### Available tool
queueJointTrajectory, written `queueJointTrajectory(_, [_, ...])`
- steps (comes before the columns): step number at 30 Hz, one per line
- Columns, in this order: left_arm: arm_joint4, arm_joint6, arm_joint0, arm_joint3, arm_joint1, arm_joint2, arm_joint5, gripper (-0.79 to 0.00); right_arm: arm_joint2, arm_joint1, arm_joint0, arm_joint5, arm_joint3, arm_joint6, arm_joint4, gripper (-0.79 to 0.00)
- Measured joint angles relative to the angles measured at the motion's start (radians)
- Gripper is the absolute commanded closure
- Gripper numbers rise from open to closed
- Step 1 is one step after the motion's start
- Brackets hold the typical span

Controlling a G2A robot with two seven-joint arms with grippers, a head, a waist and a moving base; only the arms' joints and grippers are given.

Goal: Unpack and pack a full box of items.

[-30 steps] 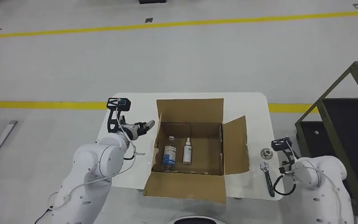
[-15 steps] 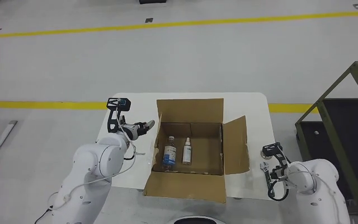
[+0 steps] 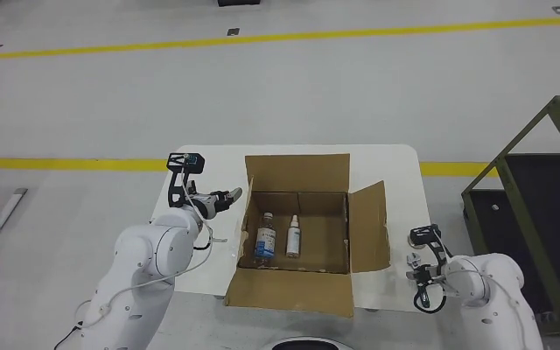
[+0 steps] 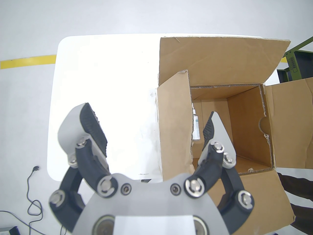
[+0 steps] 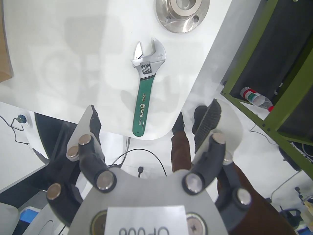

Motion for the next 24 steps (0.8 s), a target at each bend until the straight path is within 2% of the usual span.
queueJointTrajectory(1, [0.000, 0.000, 0.000, 0.000, 0.000, 0.000, 0.000, -0.785, -0.001, 0.001, 0.003, 0.007, 0.008, 0.000, 0.001, -0.394])
queueJointTrajectory(2, [0.000, 0.000, 0.000, 0.000, 0.000, 0.000, 0.000, -0.785, -0.003, 0.001, 0.006, 0.014, 0.016, 0.001, 0.001, -0.385])
queueJointTrajectory(4, [0.000, 0.000, 0.000, 0.000, 0.000, 0.000, 0.000, -0.785, -0.008, 0.003, 0.014, 0.026, 0.034, 0.001, -0.005, -0.308])
queueJointTrajectory(6, [0.000, 0.000, 0.000, 0.000, 0.000, 0.000, 0.000, -0.785, -0.016, 0.005, 0.022, 0.035, 0.049, 0.002, -0.014, -0.283])
queueJointTrajectory(10, [0.000, 0.000, 0.000, 0.000, 0.000, 0.000, 0.000, -0.785, -0.031, 0.007, 0.032, 0.049, 0.075, 0.000, -0.025, -0.292])
queueJointTrajectory(14, [0.000, 0.000, 0.000, 0.000, 0.000, 0.000, 0.000, -0.785, -0.040, 0.010, 0.033, 0.060, 0.093, -0.004, -0.025, -0.268])
queueJointTrajectory(24, [0.000, 0.000, 0.000, 0.000, 0.000, 0.000, 0.000, -0.785, -0.058, 0.015, 0.032, 0.072, 0.122, -0.012, 0.004, -0.305])
